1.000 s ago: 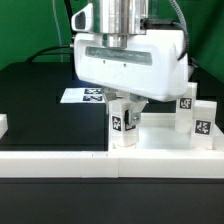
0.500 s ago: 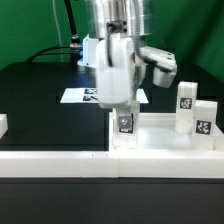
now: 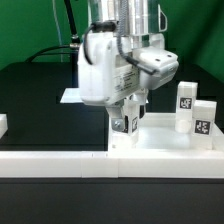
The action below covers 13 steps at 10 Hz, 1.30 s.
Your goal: Assemble square table
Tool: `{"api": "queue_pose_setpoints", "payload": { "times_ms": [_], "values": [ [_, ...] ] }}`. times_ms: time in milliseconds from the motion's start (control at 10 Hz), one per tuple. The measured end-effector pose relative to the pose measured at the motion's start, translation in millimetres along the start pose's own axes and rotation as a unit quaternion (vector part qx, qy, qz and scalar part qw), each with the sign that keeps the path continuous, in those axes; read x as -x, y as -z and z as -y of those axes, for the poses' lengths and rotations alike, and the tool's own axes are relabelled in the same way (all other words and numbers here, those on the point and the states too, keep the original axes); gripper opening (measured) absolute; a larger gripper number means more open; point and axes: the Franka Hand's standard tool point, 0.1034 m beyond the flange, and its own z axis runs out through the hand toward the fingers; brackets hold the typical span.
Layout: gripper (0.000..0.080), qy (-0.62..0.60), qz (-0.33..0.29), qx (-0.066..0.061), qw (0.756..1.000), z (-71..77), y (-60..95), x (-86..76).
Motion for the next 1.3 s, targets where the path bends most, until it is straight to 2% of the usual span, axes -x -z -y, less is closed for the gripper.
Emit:
{"api": "queue_pose_setpoints", "payload": {
  "times_ms": [100, 200, 400, 600, 800, 900, 1000, 1200, 1300],
  "values": [
    [0.0592, 0.119, -0.001, -0.013, 0.993, 1.7, 3.0, 2.9],
    [0.0636, 0.193, 0.0, -0.015, 0.981, -2.3, 3.5, 6.5],
    [0.0647, 0.221, -0.001, -0.014, 0.975, -1.5, 2.6, 3.2],
    [0.0649, 0.331, -0.006, -0.013, 0.944, -1.3, 2.9, 2.0],
    [0.0649, 0.506, -0.024, -0.016, 0.862, 2.0, 4.5, 1.9],
    [0.0649, 0.569, -0.029, -0.013, 0.822, 2.9, 5.6, 3.2],
    [0.0649, 0.608, -0.031, -0.012, 0.793, 3.5, 5.6, 1.7],
    [0.0649, 0.608, -0.032, -0.011, 0.793, 3.5, 5.5, 1.4],
    [0.0561, 0.601, -0.031, -0.011, 0.799, 3.5, 5.5, 1.3]
  ]
}}
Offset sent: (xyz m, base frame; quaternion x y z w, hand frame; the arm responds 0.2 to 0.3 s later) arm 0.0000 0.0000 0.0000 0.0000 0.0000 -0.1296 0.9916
